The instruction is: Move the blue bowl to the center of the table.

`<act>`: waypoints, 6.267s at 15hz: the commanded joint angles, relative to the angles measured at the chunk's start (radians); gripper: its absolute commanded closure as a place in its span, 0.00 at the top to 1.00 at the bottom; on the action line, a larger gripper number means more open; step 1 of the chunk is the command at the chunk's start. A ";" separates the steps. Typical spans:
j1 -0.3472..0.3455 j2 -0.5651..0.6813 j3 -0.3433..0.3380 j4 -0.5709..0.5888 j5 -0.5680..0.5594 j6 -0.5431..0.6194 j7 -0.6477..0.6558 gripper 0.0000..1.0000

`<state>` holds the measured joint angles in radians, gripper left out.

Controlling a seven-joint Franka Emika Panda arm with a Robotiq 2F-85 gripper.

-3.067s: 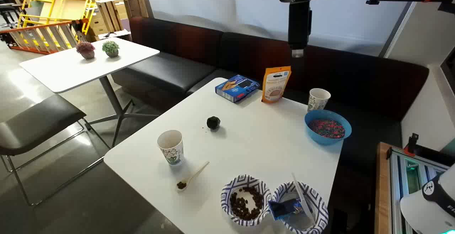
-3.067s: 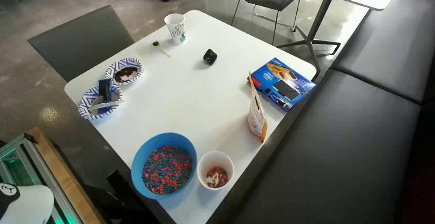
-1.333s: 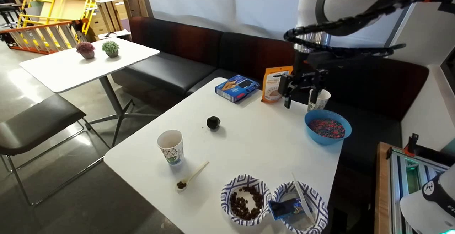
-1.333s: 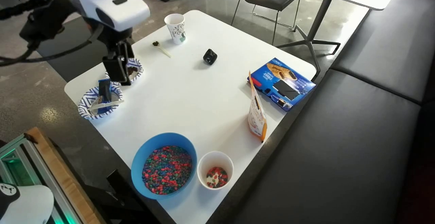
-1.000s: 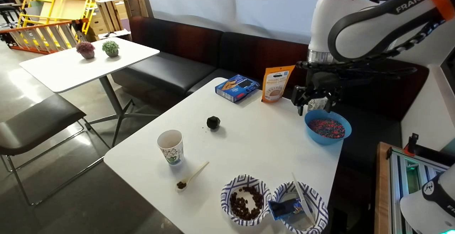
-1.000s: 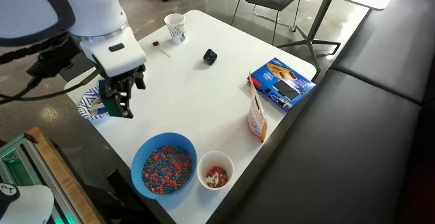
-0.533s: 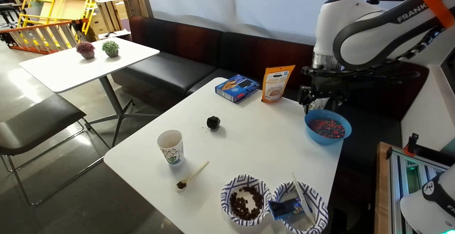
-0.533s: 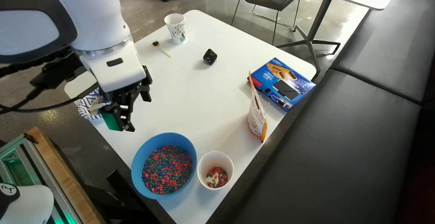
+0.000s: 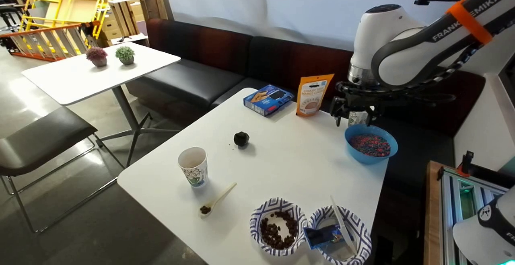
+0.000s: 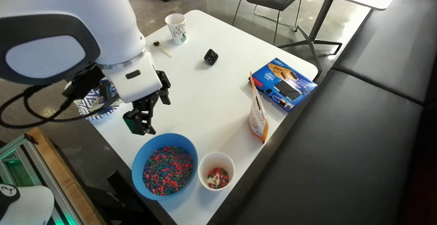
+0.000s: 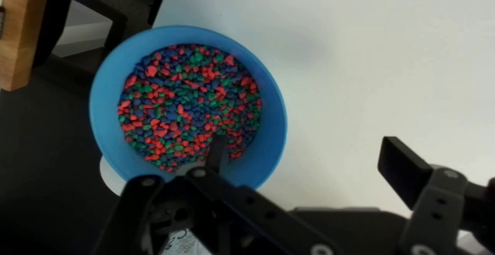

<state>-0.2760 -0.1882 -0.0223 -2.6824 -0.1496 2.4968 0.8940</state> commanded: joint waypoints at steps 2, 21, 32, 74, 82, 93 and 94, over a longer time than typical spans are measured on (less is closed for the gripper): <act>-0.014 0.146 -0.038 0.028 -0.095 0.114 0.081 0.89; 0.175 0.424 -0.207 0.203 -0.180 0.093 0.159 0.53; 0.259 0.446 -0.244 0.249 -0.178 -0.047 0.204 0.01; 0.536 0.732 0.050 0.750 -0.643 -0.364 0.005 0.01; 0.496 0.688 0.044 0.685 -0.526 -0.223 -0.102 0.01; 0.436 0.316 0.060 0.566 -0.082 -0.445 -0.243 0.98; 0.416 0.257 0.061 0.531 -0.015 -0.457 -0.276 1.00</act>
<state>0.1861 0.2389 0.0245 -2.0489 -0.3245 2.1113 0.6863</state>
